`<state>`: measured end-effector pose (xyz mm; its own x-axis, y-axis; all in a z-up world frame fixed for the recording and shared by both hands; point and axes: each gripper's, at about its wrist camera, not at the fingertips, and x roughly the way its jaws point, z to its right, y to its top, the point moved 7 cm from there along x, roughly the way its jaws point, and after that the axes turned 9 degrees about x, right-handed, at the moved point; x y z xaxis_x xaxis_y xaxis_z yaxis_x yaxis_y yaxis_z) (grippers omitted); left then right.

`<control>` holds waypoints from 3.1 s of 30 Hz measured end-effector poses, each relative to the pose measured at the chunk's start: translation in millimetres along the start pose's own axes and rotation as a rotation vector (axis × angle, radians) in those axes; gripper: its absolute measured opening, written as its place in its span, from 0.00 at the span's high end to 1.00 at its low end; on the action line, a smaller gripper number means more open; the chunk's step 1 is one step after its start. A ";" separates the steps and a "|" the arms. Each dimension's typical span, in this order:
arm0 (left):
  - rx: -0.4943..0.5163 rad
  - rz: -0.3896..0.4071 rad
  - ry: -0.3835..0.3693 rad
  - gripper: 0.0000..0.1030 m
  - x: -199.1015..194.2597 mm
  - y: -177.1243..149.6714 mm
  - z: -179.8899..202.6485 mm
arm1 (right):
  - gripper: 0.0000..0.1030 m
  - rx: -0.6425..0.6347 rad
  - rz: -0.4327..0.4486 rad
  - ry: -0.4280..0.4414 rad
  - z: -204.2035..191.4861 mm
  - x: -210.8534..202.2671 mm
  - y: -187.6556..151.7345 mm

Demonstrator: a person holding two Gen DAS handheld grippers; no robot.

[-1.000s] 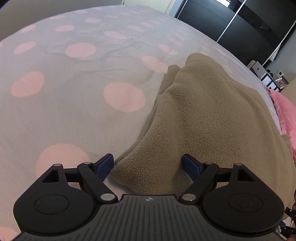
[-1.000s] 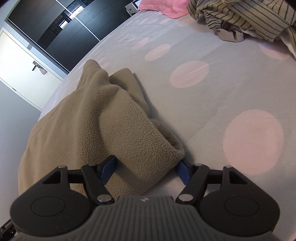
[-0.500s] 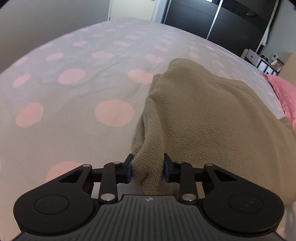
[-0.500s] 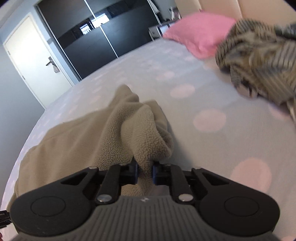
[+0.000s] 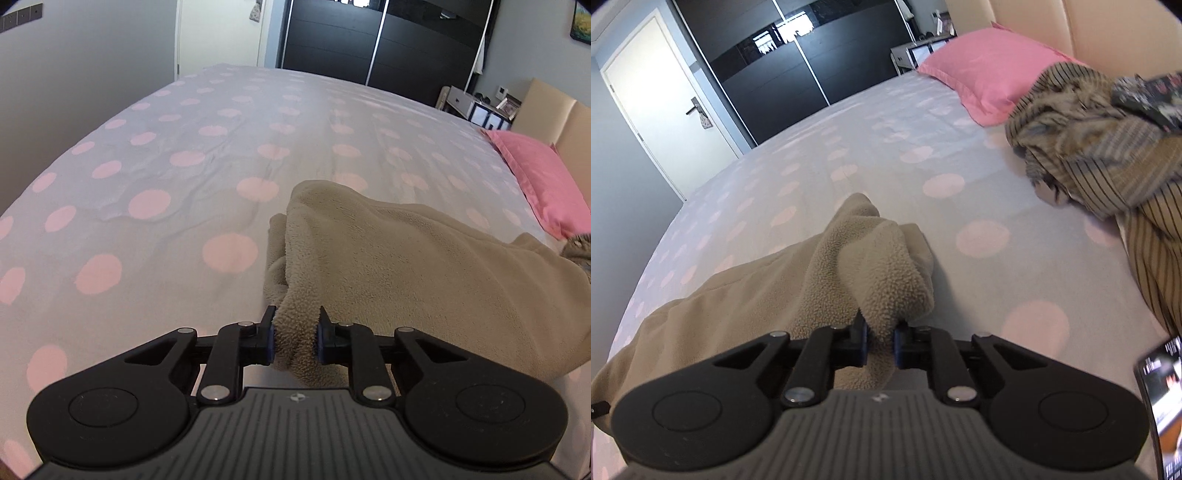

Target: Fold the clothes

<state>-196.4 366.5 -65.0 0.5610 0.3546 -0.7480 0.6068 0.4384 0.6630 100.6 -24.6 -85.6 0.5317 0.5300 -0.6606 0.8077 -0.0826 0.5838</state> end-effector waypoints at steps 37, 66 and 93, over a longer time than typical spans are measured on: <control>0.008 -0.003 0.114 0.63 -24.4 -33.7 -9.4 | 0.55 -0.248 0.233 -0.255 9.7 -34.9 -48.6; 0.097 -0.145 -0.051 0.69 93.1 -4.0 21.6 | 0.77 -0.415 -0.268 -0.030 -23.9 96.5 -36.9; -0.085 -0.213 -0.035 0.47 103.0 2.3 -32.5 | 0.29 -0.186 -0.191 -0.037 4.7 82.5 11.8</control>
<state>-155.6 430.9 -141.6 0.4457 0.2187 -0.8681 0.6649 0.5685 0.4846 155.1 14.1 -135.5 0.3855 0.4896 -0.7821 0.8356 0.1743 0.5209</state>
